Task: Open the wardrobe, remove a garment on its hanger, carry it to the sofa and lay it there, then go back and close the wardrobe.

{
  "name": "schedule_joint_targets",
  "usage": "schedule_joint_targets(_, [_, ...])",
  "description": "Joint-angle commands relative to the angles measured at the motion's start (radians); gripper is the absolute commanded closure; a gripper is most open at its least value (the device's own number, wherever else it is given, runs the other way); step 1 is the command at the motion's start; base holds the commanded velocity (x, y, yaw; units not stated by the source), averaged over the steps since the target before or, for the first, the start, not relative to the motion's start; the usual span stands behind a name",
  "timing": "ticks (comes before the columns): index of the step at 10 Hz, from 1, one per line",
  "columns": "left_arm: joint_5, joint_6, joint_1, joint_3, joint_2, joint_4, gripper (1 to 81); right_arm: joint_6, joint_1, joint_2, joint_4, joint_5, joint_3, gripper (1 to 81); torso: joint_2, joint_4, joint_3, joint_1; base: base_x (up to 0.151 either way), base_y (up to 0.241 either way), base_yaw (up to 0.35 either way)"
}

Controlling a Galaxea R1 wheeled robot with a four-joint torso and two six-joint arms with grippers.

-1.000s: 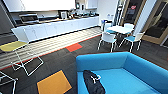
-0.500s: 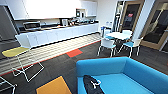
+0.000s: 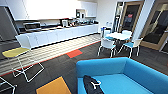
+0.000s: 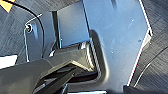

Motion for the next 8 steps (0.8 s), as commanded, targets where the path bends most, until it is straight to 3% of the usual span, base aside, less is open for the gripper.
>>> schedule_joint_targets(1, [0.037,0.011,-0.049,0.013,-0.003,0.019,1.0,-0.002,0.024,0.010,-0.001,-0.062,0.007,1.0,0.000,0.000,0.000,0.001,0.000,0.000,0.000])
schedule_joint_targets(4, [0.012,0.011,-0.049,-0.030,0.013,0.018,1.0,-0.002,0.021,0.010,-0.001,-0.062,0.007,1.0,0.000,0.000,0.000,0.001,0.000,0.000,0.070])
schedule_joint_targets(5, [-0.022,0.011,-0.049,-0.064,0.022,0.018,1.0,-0.002,0.021,0.010,-0.001,-0.062,0.007,1.0,0.000,0.000,0.000,0.001,0.000,0.000,0.215])
schedule_joint_targets(8, [-0.034,0.013,-0.044,-0.090,0.031,0.018,1.0,-0.002,0.023,0.011,-0.001,-0.062,0.007,1.0,0.000,0.000,0.000,0.001,0.000,0.000,0.220])
